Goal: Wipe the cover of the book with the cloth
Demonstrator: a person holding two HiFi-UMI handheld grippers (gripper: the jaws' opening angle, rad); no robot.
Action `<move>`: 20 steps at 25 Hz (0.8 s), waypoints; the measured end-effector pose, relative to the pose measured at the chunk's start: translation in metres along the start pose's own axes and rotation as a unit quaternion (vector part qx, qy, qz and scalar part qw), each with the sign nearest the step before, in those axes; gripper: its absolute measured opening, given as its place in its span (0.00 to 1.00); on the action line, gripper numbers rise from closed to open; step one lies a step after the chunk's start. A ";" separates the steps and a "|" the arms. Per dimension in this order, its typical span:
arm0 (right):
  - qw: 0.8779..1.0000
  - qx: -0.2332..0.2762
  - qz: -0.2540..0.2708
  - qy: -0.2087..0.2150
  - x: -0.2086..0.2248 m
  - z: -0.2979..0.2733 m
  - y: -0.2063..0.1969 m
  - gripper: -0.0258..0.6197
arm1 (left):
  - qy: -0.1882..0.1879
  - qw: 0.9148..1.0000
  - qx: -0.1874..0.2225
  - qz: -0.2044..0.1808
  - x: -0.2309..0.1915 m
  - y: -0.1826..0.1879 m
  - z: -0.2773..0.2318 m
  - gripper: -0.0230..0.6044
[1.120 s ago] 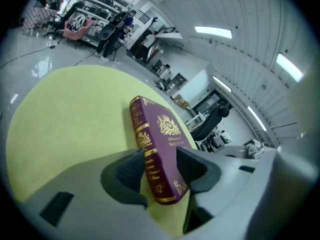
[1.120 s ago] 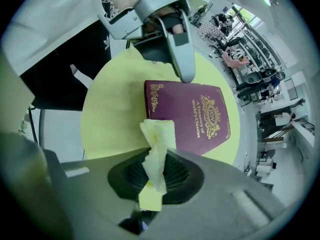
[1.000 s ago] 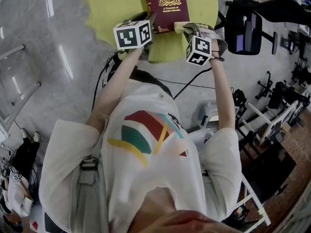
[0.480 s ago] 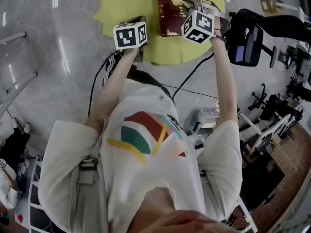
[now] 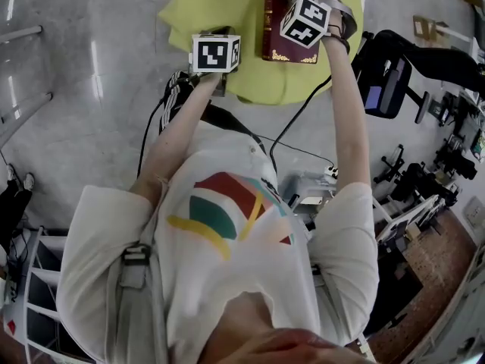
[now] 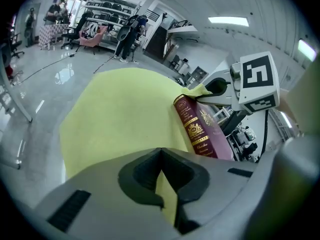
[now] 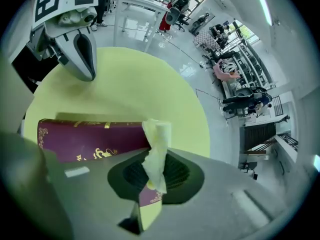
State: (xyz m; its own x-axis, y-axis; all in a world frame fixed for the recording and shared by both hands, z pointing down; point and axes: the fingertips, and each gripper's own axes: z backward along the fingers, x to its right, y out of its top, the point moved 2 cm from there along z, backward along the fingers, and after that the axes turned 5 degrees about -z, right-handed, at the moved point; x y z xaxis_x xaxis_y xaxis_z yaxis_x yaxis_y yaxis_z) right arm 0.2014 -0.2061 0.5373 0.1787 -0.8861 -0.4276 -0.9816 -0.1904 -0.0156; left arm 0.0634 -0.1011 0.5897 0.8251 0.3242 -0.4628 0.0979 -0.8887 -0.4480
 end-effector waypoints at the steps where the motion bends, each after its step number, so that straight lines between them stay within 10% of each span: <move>1: 1.000 -0.002 0.002 0.001 -0.002 -0.001 0.000 0.09 | 0.001 1.000 0.000 -0.002 0.000 0.000 0.000 0.06; 20: 0.997 -0.001 0.008 0.079 -0.139 0.063 -0.016 0.09 | -0.008 1.000 0.002 0.009 0.002 0.003 0.006 0.06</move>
State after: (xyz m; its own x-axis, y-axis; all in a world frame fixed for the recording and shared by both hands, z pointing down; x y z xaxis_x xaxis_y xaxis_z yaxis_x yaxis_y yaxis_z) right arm 0.1884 -0.0535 0.5401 0.1713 -0.9445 -0.2805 -0.9844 -0.1760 -0.0086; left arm 0.0619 -0.1012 0.5834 0.8178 0.3133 -0.4828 0.0811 -0.8932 -0.4422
